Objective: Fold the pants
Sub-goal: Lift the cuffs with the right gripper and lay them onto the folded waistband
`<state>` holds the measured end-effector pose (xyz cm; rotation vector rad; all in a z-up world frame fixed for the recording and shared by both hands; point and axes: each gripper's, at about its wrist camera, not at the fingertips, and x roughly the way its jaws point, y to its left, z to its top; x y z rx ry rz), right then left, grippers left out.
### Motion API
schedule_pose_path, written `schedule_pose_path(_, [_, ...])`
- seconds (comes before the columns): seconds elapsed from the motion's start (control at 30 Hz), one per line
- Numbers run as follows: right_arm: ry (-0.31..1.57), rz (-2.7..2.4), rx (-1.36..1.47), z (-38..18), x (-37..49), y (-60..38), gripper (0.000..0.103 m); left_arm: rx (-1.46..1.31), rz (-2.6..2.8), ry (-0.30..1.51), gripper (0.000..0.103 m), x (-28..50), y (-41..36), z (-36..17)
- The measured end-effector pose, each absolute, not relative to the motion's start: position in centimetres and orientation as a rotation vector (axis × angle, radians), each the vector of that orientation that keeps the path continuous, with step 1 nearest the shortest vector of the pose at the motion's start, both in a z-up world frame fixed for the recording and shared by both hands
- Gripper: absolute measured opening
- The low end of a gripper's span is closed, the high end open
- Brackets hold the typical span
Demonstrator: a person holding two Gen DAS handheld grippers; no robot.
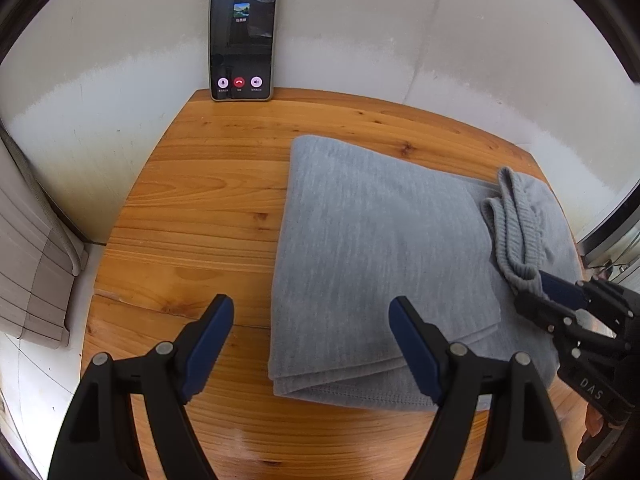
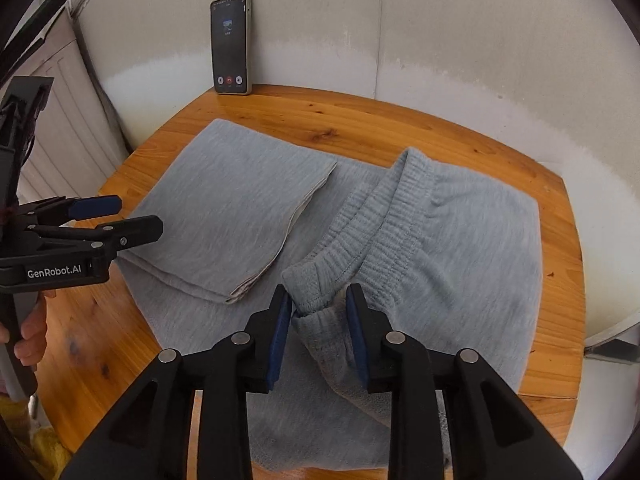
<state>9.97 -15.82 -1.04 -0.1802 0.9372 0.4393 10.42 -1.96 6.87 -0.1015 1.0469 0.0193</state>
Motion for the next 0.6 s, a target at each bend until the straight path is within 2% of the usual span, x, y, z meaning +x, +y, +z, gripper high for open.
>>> schedule_pose_path(0.37, [0.877,0.410,-0.043,1.1,7.6,-18.6,0.032,-0.091,0.038,1.036,0.083,10.7,-1.4,6.8])
schedule_pose_path(0.53, [0.968,0.391,0.007,-1.7,8.7,-18.9,0.033,-0.075,0.051,1.062,0.083,11.3,-1.3,5.7])
schedule_pose_path(0.6, [0.948,0.396,0.018,-2.3,8.6,-18.8,0.038,-0.090,0.050,1.061,0.084,11.2,-1.2,5.3])
